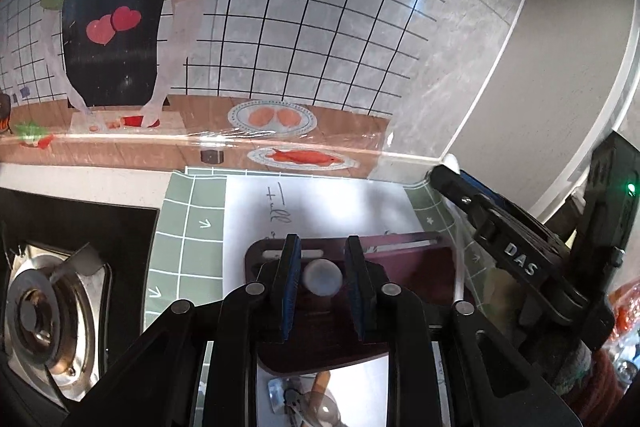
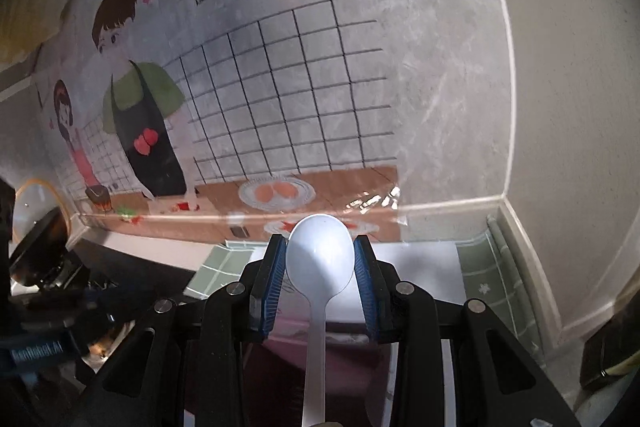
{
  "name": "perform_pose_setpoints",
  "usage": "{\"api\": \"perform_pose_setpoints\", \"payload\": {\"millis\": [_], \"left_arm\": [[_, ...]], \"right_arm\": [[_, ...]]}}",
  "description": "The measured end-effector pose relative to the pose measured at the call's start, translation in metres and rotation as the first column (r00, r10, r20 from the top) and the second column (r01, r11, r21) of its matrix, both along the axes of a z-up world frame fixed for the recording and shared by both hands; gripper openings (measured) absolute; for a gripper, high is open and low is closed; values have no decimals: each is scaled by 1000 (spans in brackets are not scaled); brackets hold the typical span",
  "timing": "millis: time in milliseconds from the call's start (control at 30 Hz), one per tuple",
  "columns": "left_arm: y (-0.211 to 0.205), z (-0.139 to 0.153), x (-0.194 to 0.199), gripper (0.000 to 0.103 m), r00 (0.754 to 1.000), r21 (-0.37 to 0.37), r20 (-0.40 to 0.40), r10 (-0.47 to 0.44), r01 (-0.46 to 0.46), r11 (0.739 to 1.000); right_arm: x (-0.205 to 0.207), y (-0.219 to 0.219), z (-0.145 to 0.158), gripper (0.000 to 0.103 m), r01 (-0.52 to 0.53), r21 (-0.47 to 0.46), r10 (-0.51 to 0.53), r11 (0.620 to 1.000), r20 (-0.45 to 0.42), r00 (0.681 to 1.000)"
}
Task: Organize utensils
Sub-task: 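Drop the ball-handled spoon into the purple caddy with the left gripper while the right drops the white spoon in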
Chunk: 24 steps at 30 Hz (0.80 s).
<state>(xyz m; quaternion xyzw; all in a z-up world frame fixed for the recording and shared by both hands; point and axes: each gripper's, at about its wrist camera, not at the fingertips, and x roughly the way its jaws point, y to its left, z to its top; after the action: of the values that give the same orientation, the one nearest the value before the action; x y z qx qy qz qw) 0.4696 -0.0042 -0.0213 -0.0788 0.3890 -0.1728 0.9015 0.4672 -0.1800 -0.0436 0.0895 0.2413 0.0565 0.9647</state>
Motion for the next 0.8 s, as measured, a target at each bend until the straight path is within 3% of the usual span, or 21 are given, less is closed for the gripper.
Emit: {"api": "perform_pose_setpoints", "payload": {"millis": [133, 367, 533, 667, 800], "left_arm": [[6, 4, -4, 55, 1000, -55, -7, -10, 10, 998], [29, 19, -28, 61, 997, -118, 27, 66, -63, 991], [44, 27, -56, 63, 981, -57, 85, 173, -169, 984], [60, 25, -84, 67, 972, -40, 103, 211, -207, 977], [76, 12, -114, 72, 968, 5, 91, 234, -235, 972]], "right_arm": [[-1, 9, 1, 33, -17, -42, 17, 999, 17, 1000], [-16, 2, -11, 33, -51, 2, 51, 999, -43, 998], [-46, -7, 0, 35, -16, 6, 16, 1000, -40, 999], [-85, -6, 20, 35, 6, -20, -6, 1000, -7, 1000], [-116, -3, 26, 35, 6, -47, -7, 999, -37, 999]]}}
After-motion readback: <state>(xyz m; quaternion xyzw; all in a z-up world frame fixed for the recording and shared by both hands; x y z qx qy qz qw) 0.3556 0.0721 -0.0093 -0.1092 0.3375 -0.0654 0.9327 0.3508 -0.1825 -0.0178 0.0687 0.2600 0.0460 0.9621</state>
